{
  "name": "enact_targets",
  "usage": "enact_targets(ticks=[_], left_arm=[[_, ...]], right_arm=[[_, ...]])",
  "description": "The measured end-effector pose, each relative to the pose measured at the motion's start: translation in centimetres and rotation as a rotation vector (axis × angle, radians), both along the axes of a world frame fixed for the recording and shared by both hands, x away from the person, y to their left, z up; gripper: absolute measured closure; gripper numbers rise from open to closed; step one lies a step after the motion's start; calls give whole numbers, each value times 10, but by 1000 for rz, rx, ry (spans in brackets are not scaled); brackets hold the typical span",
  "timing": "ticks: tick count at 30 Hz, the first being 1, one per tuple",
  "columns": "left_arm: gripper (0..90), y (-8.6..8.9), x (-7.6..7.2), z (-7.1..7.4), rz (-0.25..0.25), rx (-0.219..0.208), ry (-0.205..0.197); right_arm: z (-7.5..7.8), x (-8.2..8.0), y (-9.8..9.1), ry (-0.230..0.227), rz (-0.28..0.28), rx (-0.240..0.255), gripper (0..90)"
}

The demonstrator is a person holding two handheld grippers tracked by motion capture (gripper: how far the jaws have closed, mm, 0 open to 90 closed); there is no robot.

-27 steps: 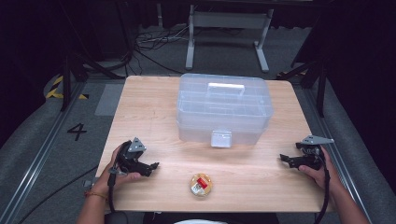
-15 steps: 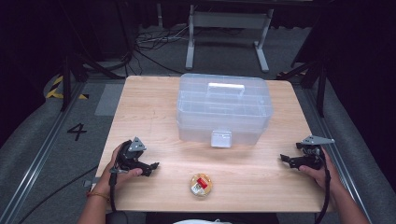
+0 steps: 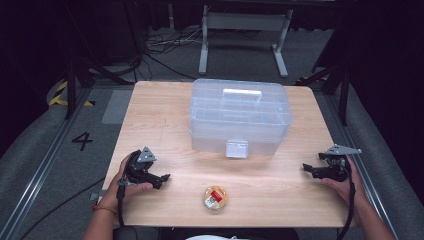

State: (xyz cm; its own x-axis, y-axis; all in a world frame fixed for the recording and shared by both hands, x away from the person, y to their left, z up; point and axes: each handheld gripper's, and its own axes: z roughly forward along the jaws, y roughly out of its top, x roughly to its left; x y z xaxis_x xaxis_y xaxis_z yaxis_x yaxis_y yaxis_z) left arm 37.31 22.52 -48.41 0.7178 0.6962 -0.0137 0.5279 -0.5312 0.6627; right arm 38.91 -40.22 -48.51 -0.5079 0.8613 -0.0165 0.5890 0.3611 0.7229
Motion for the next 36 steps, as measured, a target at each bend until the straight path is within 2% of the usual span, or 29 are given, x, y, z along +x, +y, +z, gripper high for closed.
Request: enact_targets(ticks=[7, 22, 27, 33, 36], left_arm=[[25, 0, 0, 0, 2, -1, 0], [24, 0, 0, 0, 1, -1, 1], [24, 0, 0, 0, 3, -1, 1], [20, -1, 0, 0, 13, 1, -1], [20, -1, 0, 0, 12, 2, -1]], right_arm=[[14, -6, 0, -54, 19, 19, 181], [36, -13, 3, -116, 40, 57, 236], [44, -14, 5, -140, 49, 60, 235], [57, -16, 14, -173, 73, 30, 242], [66, -16, 20, -191, 90, 32, 235]])
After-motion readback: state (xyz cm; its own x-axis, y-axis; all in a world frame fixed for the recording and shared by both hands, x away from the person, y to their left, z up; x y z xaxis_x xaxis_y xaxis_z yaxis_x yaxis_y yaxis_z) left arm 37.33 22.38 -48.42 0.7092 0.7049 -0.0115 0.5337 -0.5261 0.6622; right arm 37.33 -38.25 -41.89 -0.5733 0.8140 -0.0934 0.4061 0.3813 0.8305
